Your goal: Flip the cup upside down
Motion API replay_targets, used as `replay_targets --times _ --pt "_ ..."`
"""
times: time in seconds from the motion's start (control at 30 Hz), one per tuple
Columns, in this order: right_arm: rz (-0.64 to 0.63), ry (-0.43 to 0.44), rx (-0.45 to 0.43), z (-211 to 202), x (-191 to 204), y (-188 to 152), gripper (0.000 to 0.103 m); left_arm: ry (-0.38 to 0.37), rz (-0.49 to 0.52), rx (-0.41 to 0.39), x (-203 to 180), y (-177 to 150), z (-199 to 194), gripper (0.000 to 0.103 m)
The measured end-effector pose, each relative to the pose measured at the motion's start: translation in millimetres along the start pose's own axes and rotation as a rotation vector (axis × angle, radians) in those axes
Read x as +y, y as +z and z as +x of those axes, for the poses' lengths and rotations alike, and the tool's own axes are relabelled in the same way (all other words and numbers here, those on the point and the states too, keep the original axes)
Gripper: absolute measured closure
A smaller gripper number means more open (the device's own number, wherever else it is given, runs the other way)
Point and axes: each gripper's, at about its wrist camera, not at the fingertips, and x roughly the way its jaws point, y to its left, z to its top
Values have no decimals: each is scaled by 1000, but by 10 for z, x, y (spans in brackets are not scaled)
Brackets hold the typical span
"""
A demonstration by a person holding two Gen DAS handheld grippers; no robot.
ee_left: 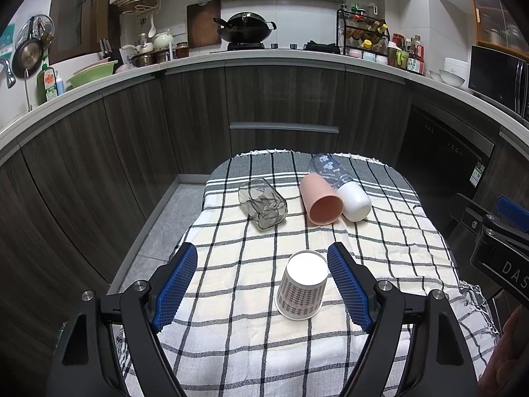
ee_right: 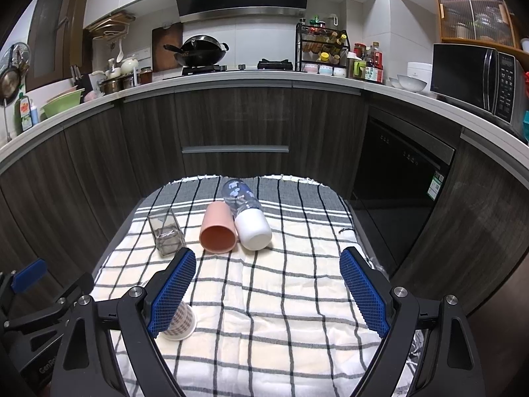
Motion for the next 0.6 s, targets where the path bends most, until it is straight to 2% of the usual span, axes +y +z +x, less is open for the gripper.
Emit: replay_targets --times 0.6 --pt "0 1 0 -1 7 5 14 9 -8 0 49 32 15 22"
